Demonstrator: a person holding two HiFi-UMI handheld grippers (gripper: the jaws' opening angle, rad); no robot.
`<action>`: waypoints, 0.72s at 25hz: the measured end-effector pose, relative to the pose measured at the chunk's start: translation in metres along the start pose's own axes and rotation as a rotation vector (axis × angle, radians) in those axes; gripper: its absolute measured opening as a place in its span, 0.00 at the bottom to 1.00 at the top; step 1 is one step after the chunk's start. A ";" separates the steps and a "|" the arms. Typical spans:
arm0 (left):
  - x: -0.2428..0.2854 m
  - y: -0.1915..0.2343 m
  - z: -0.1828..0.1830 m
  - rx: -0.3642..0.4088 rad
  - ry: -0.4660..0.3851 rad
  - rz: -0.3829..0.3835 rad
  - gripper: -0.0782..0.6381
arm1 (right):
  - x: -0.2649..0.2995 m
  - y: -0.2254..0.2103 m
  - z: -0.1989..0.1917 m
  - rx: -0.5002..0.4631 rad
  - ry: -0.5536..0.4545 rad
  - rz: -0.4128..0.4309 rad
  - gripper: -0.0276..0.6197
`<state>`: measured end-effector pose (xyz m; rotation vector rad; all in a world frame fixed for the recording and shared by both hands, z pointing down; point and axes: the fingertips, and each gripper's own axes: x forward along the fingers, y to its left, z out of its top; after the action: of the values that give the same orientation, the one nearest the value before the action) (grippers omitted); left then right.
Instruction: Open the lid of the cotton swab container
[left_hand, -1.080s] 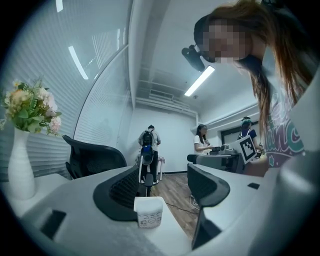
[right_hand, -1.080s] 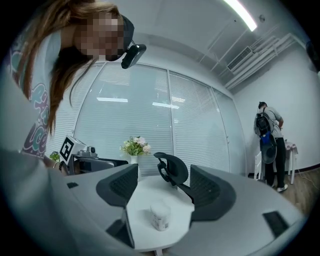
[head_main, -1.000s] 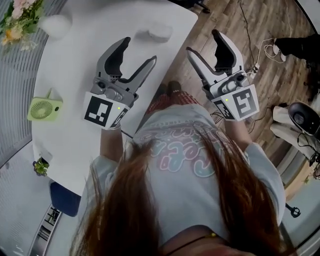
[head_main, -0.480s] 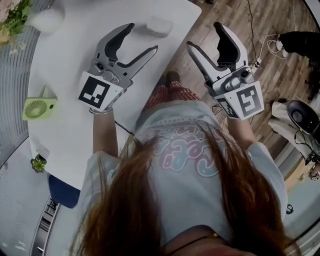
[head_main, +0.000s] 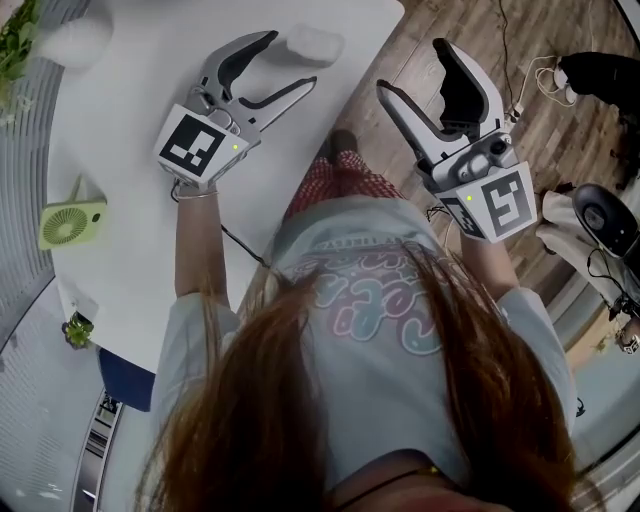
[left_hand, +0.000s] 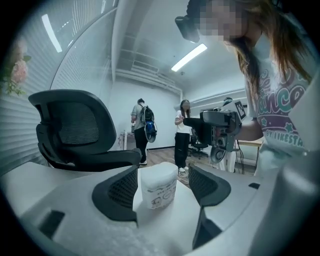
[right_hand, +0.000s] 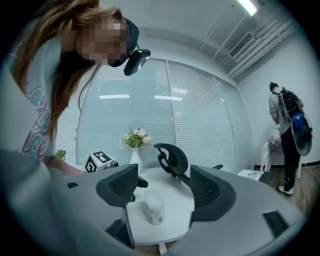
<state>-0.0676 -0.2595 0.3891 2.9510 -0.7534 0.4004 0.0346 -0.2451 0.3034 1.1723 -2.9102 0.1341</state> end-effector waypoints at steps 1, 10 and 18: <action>0.003 0.000 -0.004 0.001 0.013 -0.007 0.51 | 0.000 0.000 0.000 0.000 0.000 0.000 0.52; 0.015 0.016 -0.029 -0.008 0.073 -0.056 0.51 | 0.002 0.001 -0.004 0.010 0.009 -0.002 0.52; 0.029 0.014 -0.040 0.059 0.147 -0.128 0.52 | -0.002 0.000 -0.004 0.007 0.021 -0.012 0.52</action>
<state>-0.0592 -0.2797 0.4354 2.9614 -0.5418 0.6311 0.0360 -0.2430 0.3072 1.1816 -2.8863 0.1551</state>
